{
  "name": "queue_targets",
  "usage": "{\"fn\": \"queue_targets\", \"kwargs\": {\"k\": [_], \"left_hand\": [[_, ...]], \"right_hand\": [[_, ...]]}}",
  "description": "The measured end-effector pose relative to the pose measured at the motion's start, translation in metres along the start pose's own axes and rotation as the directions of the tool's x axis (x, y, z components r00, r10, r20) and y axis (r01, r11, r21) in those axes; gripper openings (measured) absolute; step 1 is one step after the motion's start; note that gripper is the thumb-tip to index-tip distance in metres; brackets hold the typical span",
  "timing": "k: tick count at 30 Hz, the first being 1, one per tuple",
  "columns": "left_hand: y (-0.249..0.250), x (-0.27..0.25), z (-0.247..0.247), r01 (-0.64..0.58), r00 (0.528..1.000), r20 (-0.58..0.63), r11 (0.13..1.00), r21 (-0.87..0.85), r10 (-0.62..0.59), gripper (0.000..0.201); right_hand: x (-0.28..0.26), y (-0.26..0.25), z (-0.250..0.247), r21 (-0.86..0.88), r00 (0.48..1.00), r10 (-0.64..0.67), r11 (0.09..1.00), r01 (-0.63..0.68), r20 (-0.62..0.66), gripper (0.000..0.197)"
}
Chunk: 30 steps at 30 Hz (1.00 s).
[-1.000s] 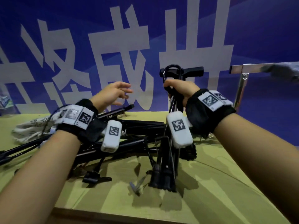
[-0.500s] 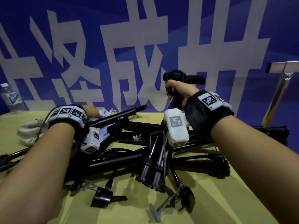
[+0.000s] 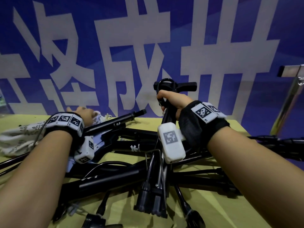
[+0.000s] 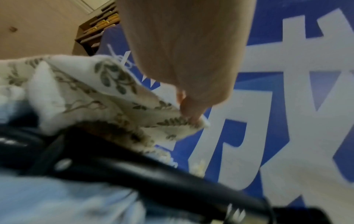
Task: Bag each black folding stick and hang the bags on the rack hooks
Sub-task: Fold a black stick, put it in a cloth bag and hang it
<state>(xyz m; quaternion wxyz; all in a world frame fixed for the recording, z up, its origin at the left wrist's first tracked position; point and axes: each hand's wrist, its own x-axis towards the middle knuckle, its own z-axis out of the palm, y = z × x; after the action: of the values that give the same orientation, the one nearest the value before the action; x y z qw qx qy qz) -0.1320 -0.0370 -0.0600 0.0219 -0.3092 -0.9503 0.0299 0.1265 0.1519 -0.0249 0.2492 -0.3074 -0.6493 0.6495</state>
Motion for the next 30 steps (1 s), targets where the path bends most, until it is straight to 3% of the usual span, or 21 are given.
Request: {"fn": "queue_targets", "kwargs": {"k": [1, 2, 5, 7, 10, 13, 16, 21, 25, 27, 30], "left_hand": [[0.003, -0.005, -0.008, -0.007, 0.995, -0.096, 0.998, -0.054, 0.002, 0.035], [0.005, -0.008, -0.019, -0.024, 0.972, -0.232, 0.985, -0.172, -0.017, 0.042], [0.013, -0.019, -0.065, -0.220, 0.838, -0.541, 0.859, -0.462, -0.077, 0.052], [0.018, -0.028, -0.092, -0.355, 0.787, -0.616, 0.780, -0.515, -0.048, 0.048], [0.036, -0.048, -0.122, -0.457, 0.714, -0.699, 0.775, -0.436, 0.027, 0.044], [0.057, -0.070, -0.149, -0.551, 0.680, -0.722, 0.742, -0.382, 0.133, 0.048], [0.083, -0.091, -0.181, -0.637, 0.677, -0.695, 0.666, -0.388, 0.244, 0.048], [0.128, -0.119, -0.212, -0.748, 0.629, -0.695, 0.514, -0.420, 0.347, 0.051], [0.159, -0.135, -0.223, -0.766, 0.624, -0.697, 0.452, -0.456, 0.354, 0.050], [0.174, -0.142, -0.228, -0.771, 0.624, -0.693, 0.430, -0.470, 0.362, 0.055], [0.200, -0.162, -0.235, -0.767, 0.642, -0.666, 0.300, -0.567, 0.381, 0.068]], "right_hand": [[0.000, 0.000, -0.001, 0.006, 1.000, -0.006, 1.000, 0.007, -0.003, 0.019], [0.000, 0.000, -0.002, 0.012, 1.000, -0.011, 1.000, 0.011, -0.006, 0.019], [-0.002, -0.002, -0.004, 0.028, 1.000, -0.021, 0.999, 0.021, -0.010, 0.023], [-0.006, -0.006, -0.005, 0.033, 1.000, -0.028, 0.999, 0.028, -0.008, 0.021], [-0.015, -0.012, -0.008, 0.045, 0.999, -0.037, 0.998, 0.036, 0.002, 0.019], [-0.023, -0.019, -0.013, 0.019, 0.999, -0.051, 0.999, 0.051, -0.003, 0.016], [-0.035, -0.028, -0.021, 0.004, 0.997, -0.069, 0.998, 0.069, -0.024, 0.015], [-0.064, -0.048, -0.053, 0.041, 0.988, -0.134, 0.990, 0.137, -0.076, 0.014], [-0.085, -0.061, -0.085, 0.039, 0.980, -0.149, 0.987, 0.155, -0.131, 0.054], [-0.097, -0.065, -0.101, 0.046, 0.973, -0.171, 0.983, 0.180, -0.157, 0.059], [-0.114, -0.071, -0.125, 0.048, 0.965, -0.171, 0.982, 0.184, -0.200, 0.060]]}}
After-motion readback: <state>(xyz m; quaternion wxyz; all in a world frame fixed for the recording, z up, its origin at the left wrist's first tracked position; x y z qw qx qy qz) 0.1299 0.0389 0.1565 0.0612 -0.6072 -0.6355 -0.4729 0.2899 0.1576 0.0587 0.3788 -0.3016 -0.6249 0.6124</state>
